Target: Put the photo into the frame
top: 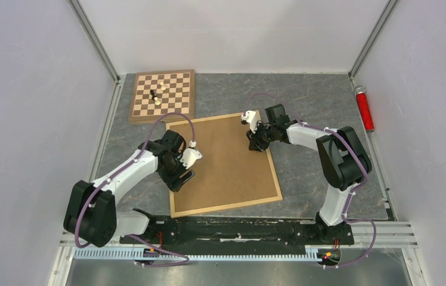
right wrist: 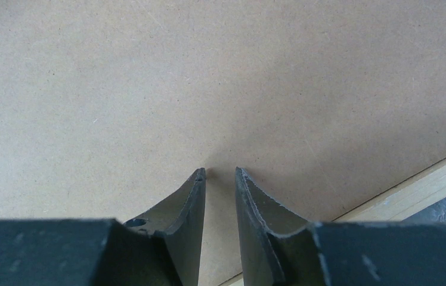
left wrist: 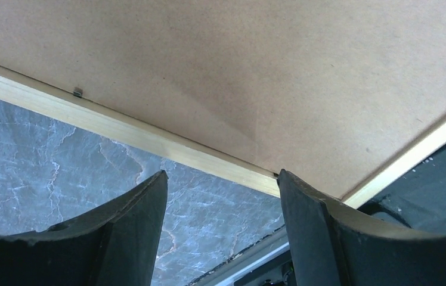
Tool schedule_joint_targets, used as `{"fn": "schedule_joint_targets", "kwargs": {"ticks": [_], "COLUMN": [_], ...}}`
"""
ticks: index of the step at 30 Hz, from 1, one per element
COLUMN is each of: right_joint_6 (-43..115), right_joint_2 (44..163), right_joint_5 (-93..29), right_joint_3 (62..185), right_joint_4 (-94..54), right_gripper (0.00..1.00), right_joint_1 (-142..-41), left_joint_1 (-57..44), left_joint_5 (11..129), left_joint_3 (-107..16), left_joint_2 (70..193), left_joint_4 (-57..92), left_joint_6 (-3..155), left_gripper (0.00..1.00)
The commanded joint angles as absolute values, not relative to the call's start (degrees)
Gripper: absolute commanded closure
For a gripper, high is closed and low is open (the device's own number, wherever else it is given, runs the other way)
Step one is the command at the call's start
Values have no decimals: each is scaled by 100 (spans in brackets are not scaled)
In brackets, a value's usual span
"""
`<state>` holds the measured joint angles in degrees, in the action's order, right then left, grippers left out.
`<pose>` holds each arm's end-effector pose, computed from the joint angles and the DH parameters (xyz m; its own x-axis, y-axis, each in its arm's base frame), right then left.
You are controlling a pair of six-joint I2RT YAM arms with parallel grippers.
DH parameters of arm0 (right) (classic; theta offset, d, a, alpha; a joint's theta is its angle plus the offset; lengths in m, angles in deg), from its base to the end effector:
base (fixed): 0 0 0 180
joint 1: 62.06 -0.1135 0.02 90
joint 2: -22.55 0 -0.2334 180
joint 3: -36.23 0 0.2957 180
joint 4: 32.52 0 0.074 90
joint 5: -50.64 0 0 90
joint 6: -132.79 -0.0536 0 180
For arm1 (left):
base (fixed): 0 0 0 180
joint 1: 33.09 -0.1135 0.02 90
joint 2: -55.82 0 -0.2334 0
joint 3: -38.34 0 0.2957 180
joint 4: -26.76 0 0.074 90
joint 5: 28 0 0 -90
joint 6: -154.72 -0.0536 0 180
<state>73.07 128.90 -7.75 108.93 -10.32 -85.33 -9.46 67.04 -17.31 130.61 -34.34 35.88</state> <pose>0.3555 0.1834 0.0746 -0.3506 -0.6182 -0.7035 -0.9073 0.4104 0.0915 0.2361 -0.1084 0.1162 -0.5917 0.7834 -0.1903 0.7972 0.6036 0.0059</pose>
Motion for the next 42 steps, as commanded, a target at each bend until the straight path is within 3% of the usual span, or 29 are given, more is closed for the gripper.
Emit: {"fn": "schedule_joint_targets", "kwargs": {"ticks": [1, 8, 16, 42], "right_joint_6": [7267, 7215, 7165, 7204], "right_joint_2": [13298, 13372, 13373, 13355], "right_joint_5": [-1053, -1071, -1088, -877], "right_joint_3": [10514, 10596, 10584, 10603], "right_joint_4": [167, 147, 116, 123], "right_gripper": [72, 72, 73, 73], "right_joint_1": [-8581, -8581, -8586, -8585], "left_joint_1": [-946, -927, -927, -807], "left_joint_5": [7217, 7521, 6659, 6798], "left_joint_3": [-1810, -1928, -1386, -1532], "left_joint_2": [12597, 12342, 12164, 12881], "left_joint_4": [-3817, -4698, -3559, -3411], "left_joint_6": [3164, 2545, 2131, 1889], "left_gripper": [26, 28, 28, 29]}}
